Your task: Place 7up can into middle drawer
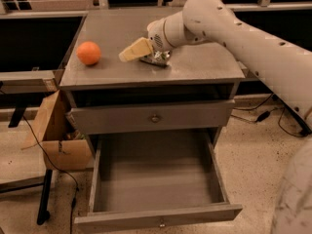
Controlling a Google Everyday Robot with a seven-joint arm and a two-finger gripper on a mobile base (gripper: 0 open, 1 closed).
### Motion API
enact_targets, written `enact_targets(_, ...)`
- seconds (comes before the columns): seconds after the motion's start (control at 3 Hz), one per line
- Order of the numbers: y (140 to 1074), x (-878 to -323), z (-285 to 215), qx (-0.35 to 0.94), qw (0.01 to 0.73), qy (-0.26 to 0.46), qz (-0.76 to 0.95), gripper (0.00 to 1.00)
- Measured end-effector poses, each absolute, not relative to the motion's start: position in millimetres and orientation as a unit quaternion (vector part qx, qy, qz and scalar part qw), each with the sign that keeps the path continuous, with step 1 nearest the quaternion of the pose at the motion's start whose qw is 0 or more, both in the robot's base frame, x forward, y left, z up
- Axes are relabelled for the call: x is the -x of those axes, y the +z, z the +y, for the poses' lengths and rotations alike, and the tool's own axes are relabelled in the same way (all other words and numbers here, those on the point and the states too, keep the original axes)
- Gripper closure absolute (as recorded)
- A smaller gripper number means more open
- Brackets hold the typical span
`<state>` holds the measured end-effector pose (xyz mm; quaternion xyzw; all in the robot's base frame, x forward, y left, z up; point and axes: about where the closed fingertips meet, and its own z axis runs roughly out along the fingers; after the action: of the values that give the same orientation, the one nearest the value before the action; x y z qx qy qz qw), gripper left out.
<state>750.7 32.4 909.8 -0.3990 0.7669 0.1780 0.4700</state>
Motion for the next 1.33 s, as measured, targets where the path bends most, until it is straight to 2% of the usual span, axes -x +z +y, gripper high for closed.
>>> enact_targets(0.67, 868.6, -789.9, 11.9, 0.345, 0.449, 0.136, 0.813, 0.0)
enact_targets(1.33, 839.3, -789.9, -6.8, 0.33, 0.424, 0.121, 0.835, 0.41)
